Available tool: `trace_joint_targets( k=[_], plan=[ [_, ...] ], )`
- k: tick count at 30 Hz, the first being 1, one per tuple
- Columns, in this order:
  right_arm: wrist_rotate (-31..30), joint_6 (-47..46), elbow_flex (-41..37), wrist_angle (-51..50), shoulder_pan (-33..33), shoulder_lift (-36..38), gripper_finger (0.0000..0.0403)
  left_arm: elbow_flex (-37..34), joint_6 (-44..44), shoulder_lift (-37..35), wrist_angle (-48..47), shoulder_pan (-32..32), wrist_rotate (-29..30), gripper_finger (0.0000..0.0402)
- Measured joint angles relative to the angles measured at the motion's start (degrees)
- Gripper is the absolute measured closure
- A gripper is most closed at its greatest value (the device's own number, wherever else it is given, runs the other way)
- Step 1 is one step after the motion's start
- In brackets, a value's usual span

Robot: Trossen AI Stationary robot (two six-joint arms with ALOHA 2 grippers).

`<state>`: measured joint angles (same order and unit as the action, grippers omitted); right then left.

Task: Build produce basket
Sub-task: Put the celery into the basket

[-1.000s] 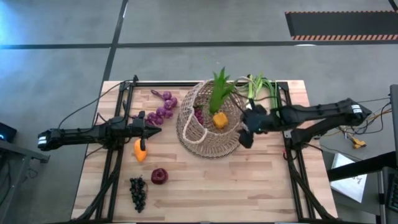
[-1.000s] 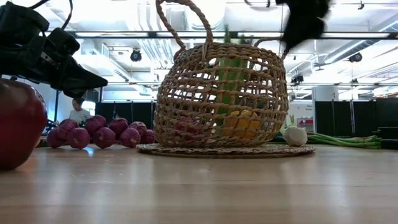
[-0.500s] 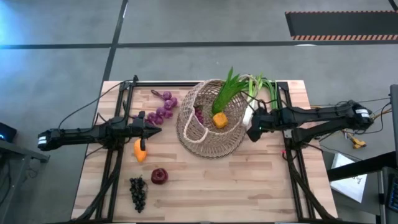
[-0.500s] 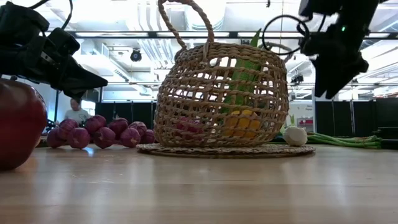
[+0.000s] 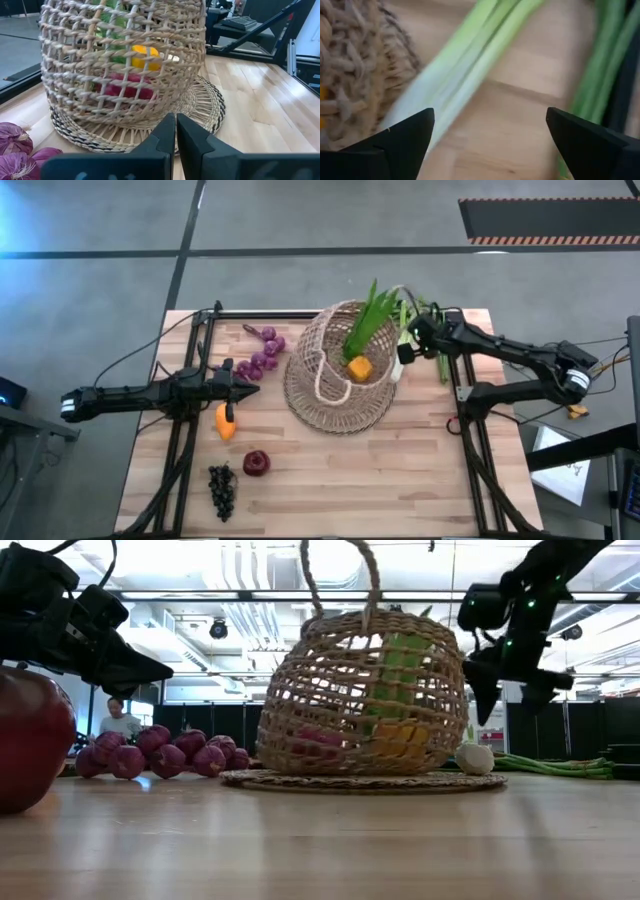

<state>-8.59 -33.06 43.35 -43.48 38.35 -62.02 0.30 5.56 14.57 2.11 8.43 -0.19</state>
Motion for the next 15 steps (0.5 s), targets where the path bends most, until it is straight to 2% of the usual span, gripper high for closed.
trace_joint_targets(
  k=[3,6,12,15],
  plan=[
    [6.74,2.4,1.73,0.13,1.18,-1.09,0.0022,0.0,0.0,0.0,0.0,0.0,-0.02,0.0402],
    [9.65,3.58,3.71,0.55,-0.46,-1.02,0.0022,0.0,0.0,0.0,-0.02,0.01,0.0,0.0402],
    [10.06,3.13,5.07,5.94,-5.46,-1.61,0.0022,0.0,0.0,0.0,-0.01,0.0,-0.01,0.0402],
    [8.88,3.13,5.07,5.48,-6.32,-3.23,0.0022,0.0,0.0,0.0,-0.02,0.01,-0.01,0.0402]
  ],
)
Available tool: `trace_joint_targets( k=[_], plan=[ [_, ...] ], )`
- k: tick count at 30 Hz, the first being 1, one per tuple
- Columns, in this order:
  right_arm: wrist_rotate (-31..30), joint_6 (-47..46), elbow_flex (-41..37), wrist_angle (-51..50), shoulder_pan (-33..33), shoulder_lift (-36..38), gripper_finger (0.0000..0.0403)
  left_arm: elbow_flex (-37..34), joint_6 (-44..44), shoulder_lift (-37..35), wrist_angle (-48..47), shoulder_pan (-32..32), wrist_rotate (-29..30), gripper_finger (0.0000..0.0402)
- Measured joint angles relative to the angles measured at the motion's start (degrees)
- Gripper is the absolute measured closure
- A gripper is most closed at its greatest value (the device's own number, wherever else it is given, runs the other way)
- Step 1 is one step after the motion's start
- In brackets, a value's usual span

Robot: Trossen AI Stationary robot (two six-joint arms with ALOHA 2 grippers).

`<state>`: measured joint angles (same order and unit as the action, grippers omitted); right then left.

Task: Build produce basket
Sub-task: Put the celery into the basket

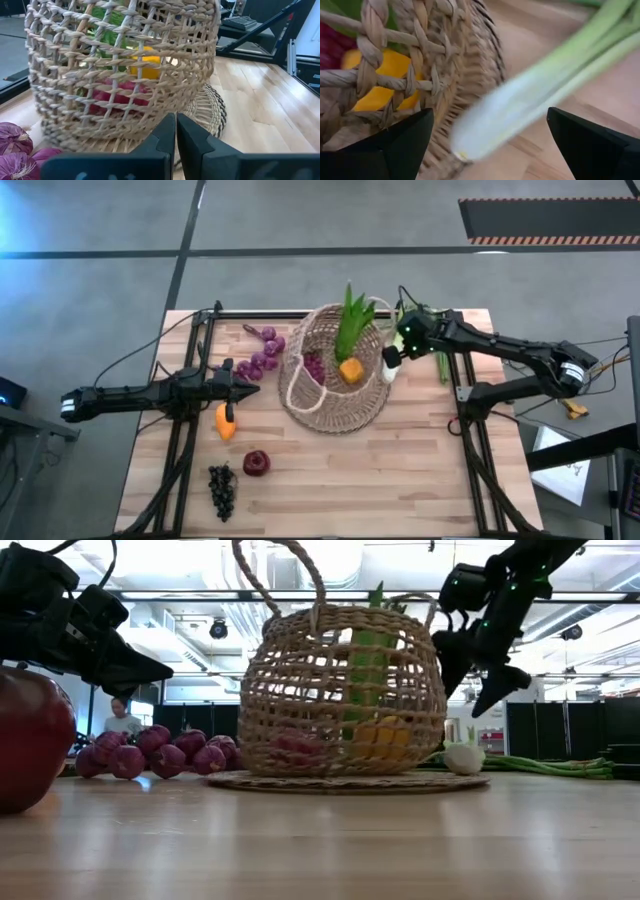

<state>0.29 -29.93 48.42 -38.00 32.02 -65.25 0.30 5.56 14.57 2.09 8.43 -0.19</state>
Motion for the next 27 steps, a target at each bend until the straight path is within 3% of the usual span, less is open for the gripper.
trace_joint_targets(
  k=[3,8,14,17,21,27],
  plan=[
    [-2.69,0.24,0.18,-3.12,-0.01,-0.09,0.0022,0.0,0.0,0.0,0.02,0.01,-0.01,0.0402],
    [-14.66,-2.96,3.97,-13.73,1.36,0.29,0.0022,0.0,0.0,0.02,0.01,-0.01,0.01,0.0402],
    [-14.93,-3.66,5.26,-18.71,9.19,-0.54,0.0022,0.0,0.0,0.0,0.02,-0.01,-0.01,0.0402],
    [-14.9,-4.86,3.97,-17.24,11.78,-1.42,0.0026,0.0,0.0,0.0,0.01,-0.01,-0.01,0.0402],
    [-12.25,-6.57,1.64,-6.5,11.87,-3.78,0.0036,0.0,0.0,0.0,0.01,-0.01,-0.01,0.0402],
    [-11.27,-10.1,0.09,2.83,11.86,-11.97,0.005,0.0,0.0,0.0,0.0,-0.01,0.01,0.0402]
  ],
)
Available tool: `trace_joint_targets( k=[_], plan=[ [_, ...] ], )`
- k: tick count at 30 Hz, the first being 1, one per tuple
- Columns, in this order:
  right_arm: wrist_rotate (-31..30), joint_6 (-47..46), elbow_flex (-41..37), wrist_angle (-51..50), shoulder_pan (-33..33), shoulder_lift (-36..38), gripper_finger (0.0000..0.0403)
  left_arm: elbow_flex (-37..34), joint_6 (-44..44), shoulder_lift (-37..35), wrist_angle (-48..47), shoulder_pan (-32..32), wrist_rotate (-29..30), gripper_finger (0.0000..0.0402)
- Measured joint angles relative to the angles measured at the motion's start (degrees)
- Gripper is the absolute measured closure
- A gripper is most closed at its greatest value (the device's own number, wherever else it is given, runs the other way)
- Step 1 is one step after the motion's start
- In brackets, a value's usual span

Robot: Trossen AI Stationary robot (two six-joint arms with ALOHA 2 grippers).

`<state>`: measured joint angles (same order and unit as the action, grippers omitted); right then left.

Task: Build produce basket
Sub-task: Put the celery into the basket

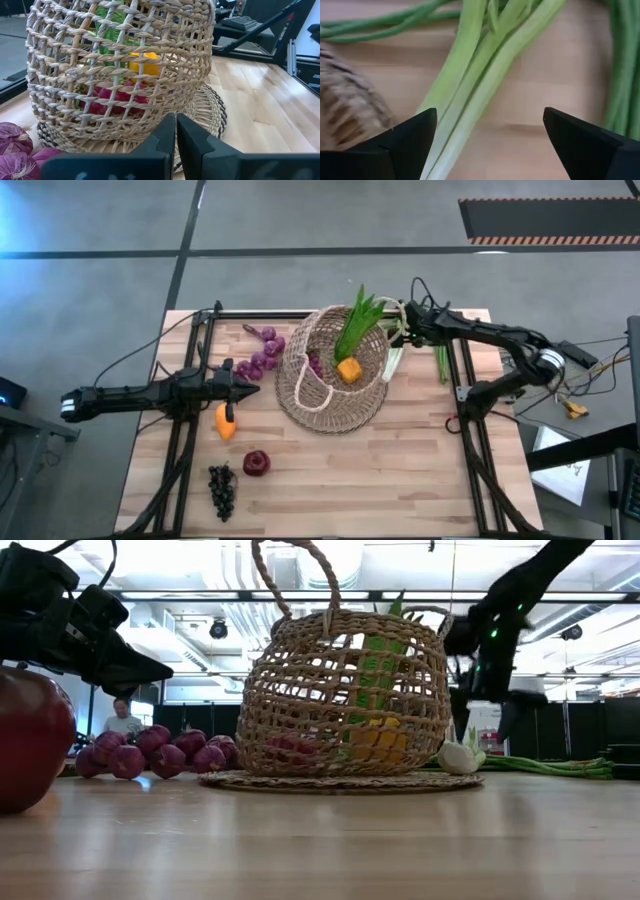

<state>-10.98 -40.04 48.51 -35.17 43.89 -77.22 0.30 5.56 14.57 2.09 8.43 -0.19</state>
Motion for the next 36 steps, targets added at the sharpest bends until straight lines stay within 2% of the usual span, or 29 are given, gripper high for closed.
trace_joint_targets(
  k=[7,15,18,24,26,29,34,36],
  plan=[
    [0.69,-1.69,0.0,7.9,-0.38,-5.29,0.0068,0.0,0.0,0.01,0.02,0.0,-0.01,0.0402],
    [-0.7,-2.27,0.11,8.24,-1.36,-8.86,0.0074,0.0,0.0,0.02,0.0,0.01,0.0,0.0402],
    [-0.36,0.31,0.11,7.58,-1.46,-8.95,0.0074,0.0,0.0,0.0,0.01,0.0,-0.02,0.0402],
    [3.91,7.64,0.15,-2.56,0.0,-6.23,0.0074,0.0,0.0,0.02,0.02,0.0,-0.02,0.0402],
    [0.89,7.69,0.08,-7.6,0.64,-4.97,0.0074,0.0,0.0,0.0,0.02,0.0,-0.02,0.0402],
    [-4.09,6.36,0.07,-10.0,0.72,-2.26,0.0074,0.0,0.0,-0.02,0.01,0.01,-0.01,0.0402],
    [3.74,3.63,0.07,-10.07,0.63,2.62,0.0074,0.0,0.0,0.02,0.01,0.01,-0.02,0.0402],
    [4.96,1.54,0.07,-12.04,0.62,3.82,0.0074,0.0,0.0,0.02,0.02,0.0,-0.02,0.0402]
  ],
)
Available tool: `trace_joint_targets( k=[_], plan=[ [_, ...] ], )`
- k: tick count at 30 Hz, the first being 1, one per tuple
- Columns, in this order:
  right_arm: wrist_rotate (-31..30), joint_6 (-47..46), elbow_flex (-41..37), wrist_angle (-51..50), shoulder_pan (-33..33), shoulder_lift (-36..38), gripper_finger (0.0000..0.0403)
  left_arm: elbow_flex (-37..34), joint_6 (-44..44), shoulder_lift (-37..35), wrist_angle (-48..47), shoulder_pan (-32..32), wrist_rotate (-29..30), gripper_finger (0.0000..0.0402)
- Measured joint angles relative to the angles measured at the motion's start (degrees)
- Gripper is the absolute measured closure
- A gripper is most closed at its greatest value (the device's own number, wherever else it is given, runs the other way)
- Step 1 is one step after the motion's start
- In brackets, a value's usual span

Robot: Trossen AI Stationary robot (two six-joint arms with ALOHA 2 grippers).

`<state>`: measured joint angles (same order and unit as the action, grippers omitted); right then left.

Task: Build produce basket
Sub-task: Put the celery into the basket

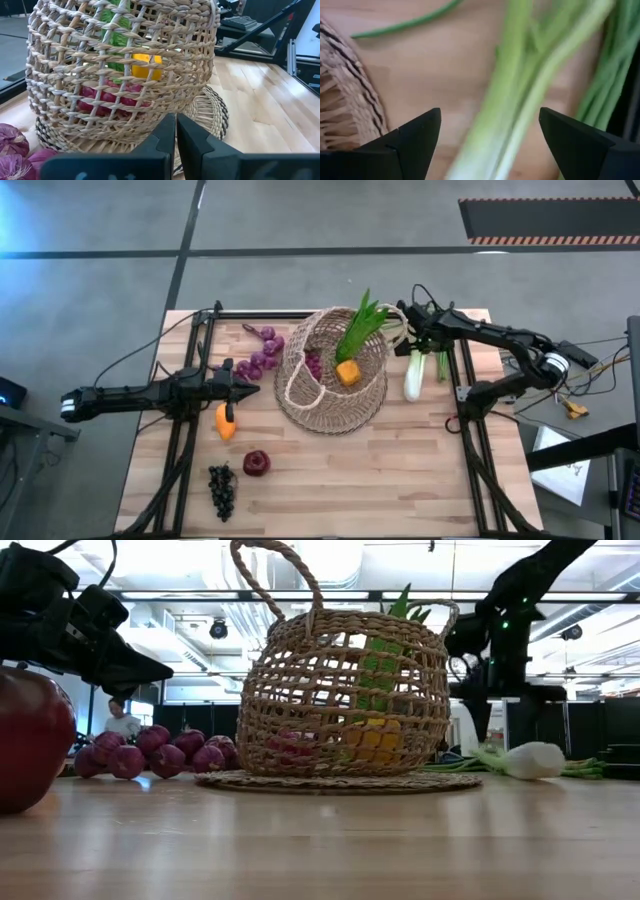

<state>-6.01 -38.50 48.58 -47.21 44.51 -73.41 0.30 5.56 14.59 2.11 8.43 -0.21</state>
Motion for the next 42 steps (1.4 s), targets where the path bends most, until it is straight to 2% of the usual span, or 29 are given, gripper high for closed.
trace_joint_targets(
  k=[4,8,16,20,26,32,42],
  plan=[
    [-0.18,-3.81,-0.41,-1.94,-0.95,0.04,0.0074,0.0,0.0,0.0,0.0,0.02,0.0,0.0402],
    [-0.84,-5.01,-1.67,0.58,-2.53,-2.41,0.0071,0.0,0.0,0.0,-0.02,0.0,0.01,0.0402],
    [-2.38,-2.92,-2.01,3.92,-2.73,-9.88,0.0022,0.0,0.0,0.0,-0.01,0.0,0.0,0.0402],
    [-5.67,-3.52,-1.92,4.2,-2.66,-12.36,0.0019,0.0,0.0,0.0,0.0,0.01,0.02,0.0402],
    [-6.82,0.02,-2.09,5.33,-2.73,-13.55,0.0023,0.0,0.0,0.0,0.0,0.0,0.0,0.0402],
    [-7.04,2.5,-3.74,7.16,-2.73,-13.54,0.0087,0.0,0.0,0.0,0.0,0.0,0.0,0.0402],
    [-8.04,5.24,-5.6,9.4,-2.76,-12.47,0.0253,0.0,0.0,0.0,-0.01,0.0,0.0,0.0402]
  ],
)
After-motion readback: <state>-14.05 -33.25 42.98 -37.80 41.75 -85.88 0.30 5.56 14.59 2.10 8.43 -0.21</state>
